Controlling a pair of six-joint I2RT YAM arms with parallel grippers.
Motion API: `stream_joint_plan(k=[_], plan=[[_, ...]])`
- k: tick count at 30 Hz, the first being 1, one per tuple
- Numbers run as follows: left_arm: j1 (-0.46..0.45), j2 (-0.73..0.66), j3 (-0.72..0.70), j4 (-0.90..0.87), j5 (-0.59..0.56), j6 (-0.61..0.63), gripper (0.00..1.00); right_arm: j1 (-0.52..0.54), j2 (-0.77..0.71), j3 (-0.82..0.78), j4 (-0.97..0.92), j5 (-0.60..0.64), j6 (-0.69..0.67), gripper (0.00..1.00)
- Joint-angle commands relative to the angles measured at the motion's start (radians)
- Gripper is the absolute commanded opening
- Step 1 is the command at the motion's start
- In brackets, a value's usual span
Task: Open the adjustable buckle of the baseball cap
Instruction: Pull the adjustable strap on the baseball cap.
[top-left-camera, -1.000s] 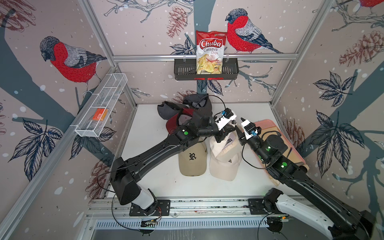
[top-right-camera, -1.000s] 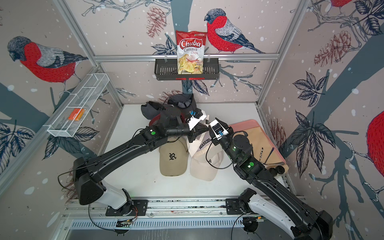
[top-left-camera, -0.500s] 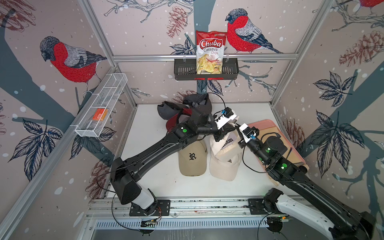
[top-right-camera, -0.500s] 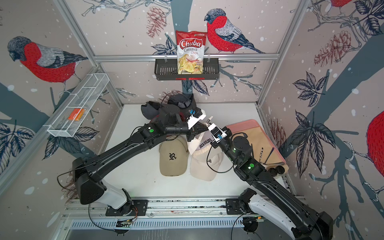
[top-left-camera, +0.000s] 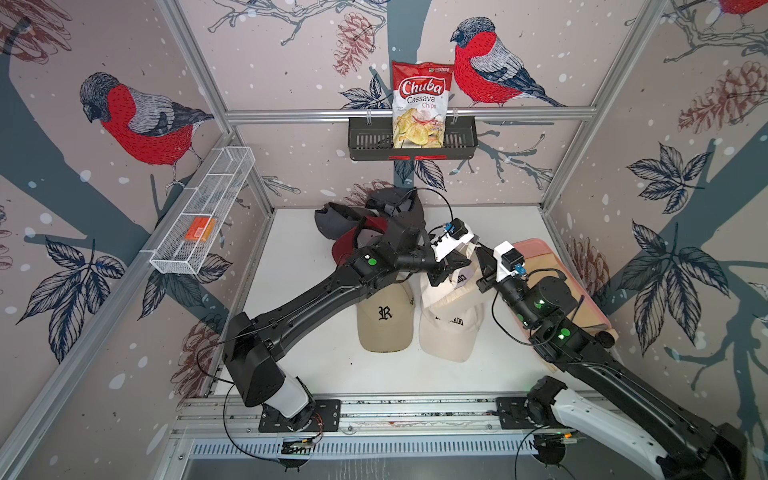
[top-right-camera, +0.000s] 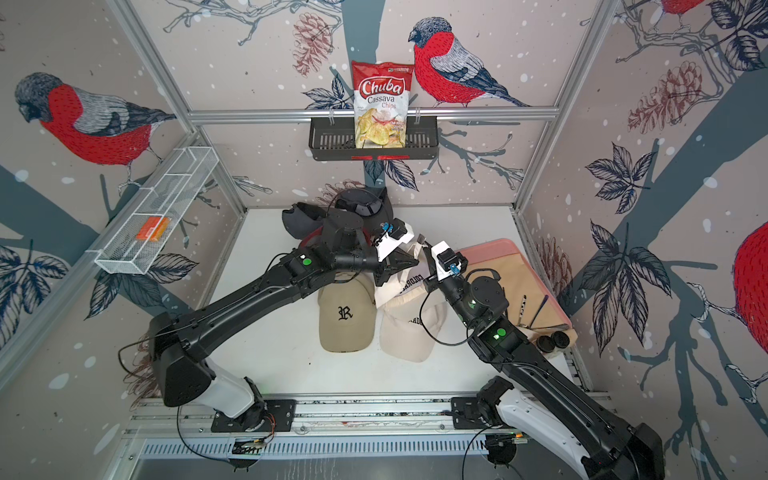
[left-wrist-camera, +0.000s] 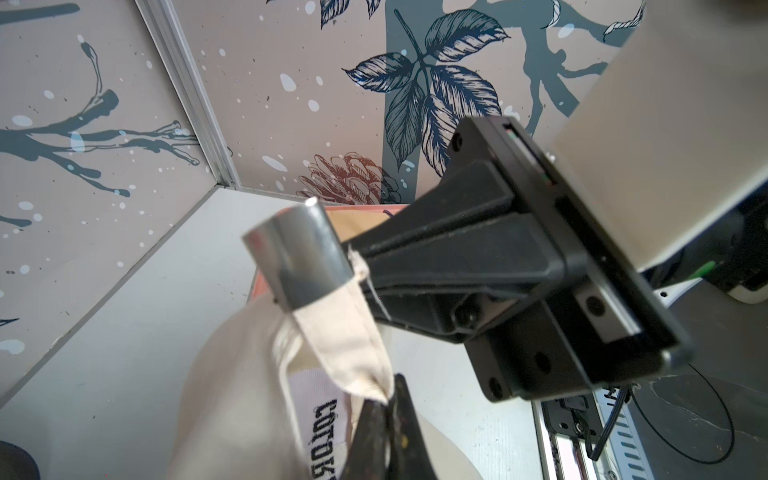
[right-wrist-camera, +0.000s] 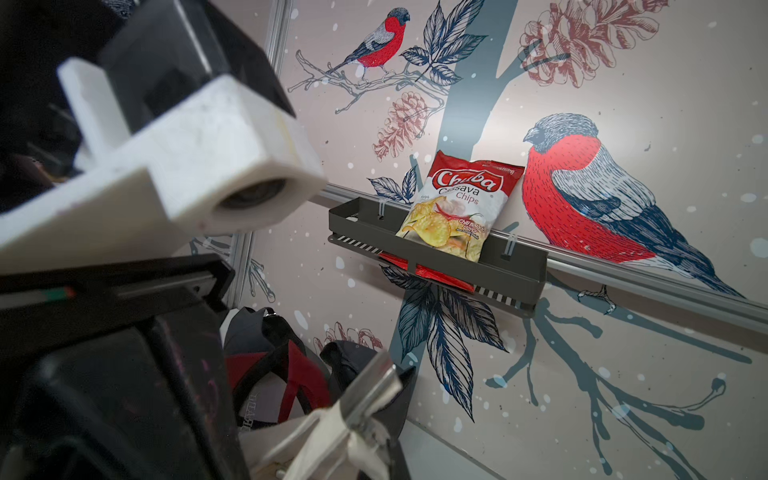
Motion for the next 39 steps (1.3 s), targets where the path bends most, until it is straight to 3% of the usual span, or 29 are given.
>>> stream_joint_plan(k=[1,7,13,16,22,26,33,39], plan=[[0.003,-0.018,-0.022,0.036,0.002,-0.014,0.00,-0.005,-0.001,0.004,0.081,0.031,0.050,0.00],[0.006,-0.048,-0.056,0.148,-0.135,-0.039,0.02,-0.010,0.007,0.034,0.053,0.044,0.060,0.00],[0.008,-0.078,-0.093,0.356,-0.262,-0.118,0.44,-0.001,0.013,0.060,0.024,0.111,0.104,0.00],[0.004,-0.109,-0.138,0.441,-0.383,-0.168,0.56,0.016,0.020,0.081,0.011,0.172,0.134,0.00],[-0.049,-0.212,-0.303,0.577,-0.662,-0.217,0.59,0.072,0.068,0.134,0.002,0.344,0.211,0.00],[-0.077,-0.279,-0.408,0.634,-0.789,-0.236,0.60,0.107,0.124,0.201,-0.032,0.444,0.250,0.00],[-0.170,-0.354,-0.569,0.795,-0.797,-0.161,0.56,0.158,0.216,0.326,-0.070,0.586,0.332,0.00],[-0.263,-0.310,-0.654,0.950,-0.796,-0.123,0.55,0.177,0.291,0.443,-0.149,0.687,0.428,0.00]])
